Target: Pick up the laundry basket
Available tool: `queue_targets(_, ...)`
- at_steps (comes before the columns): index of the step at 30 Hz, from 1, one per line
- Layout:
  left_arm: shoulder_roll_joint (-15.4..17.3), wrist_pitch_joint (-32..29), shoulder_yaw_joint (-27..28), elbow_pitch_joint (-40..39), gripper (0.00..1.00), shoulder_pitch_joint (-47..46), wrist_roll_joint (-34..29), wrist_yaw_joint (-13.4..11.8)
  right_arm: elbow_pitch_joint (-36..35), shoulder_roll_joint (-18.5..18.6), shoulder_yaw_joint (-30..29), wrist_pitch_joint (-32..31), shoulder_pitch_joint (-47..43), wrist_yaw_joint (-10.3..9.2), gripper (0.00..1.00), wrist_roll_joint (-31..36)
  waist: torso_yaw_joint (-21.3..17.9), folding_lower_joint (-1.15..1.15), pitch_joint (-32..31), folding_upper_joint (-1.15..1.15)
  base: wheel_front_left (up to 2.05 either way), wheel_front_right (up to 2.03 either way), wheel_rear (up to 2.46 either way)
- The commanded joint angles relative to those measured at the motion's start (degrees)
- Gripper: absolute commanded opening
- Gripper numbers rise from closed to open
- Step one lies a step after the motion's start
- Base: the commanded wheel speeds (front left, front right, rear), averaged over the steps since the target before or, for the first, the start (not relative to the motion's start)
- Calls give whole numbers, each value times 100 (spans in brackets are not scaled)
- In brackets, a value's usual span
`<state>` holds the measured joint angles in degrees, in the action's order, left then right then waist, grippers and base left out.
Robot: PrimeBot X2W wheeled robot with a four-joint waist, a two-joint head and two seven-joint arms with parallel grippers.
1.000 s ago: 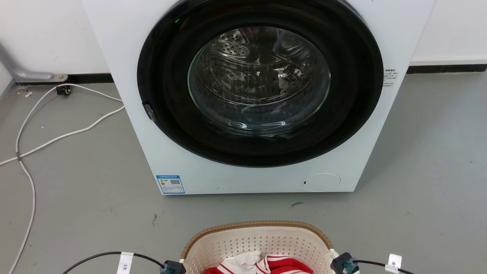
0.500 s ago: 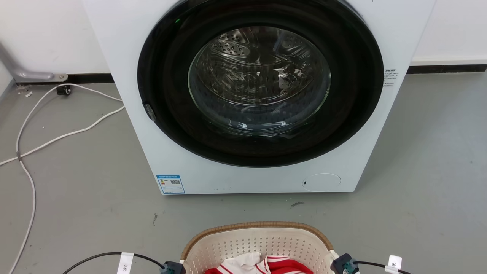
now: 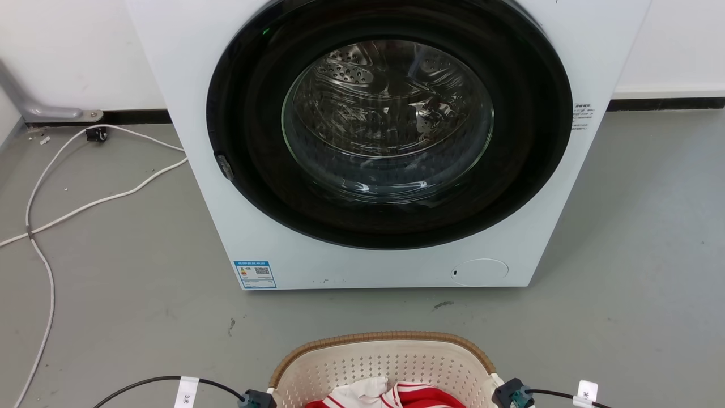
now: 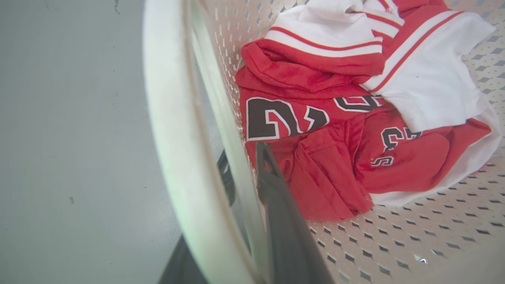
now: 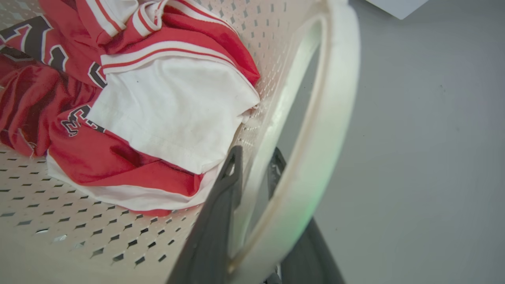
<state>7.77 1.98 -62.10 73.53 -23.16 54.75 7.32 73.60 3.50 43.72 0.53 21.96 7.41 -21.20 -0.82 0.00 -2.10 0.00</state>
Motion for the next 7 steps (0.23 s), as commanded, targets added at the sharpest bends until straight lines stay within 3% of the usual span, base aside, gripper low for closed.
queue_targets(1, 100, 79, -20, 15, 0, -136, 4, 22, 44, 107, 51, -36, -104, 14, 0, 44, 1, 0, 0, 0, 0, 0, 0)
queue_targets(7, 96, 79, -58, 19, 0, -128, 33, 22, 44, 118, 53, -45, -117, 14, 0, 40, 4, 0, 4, 0, 0, 0, 0)
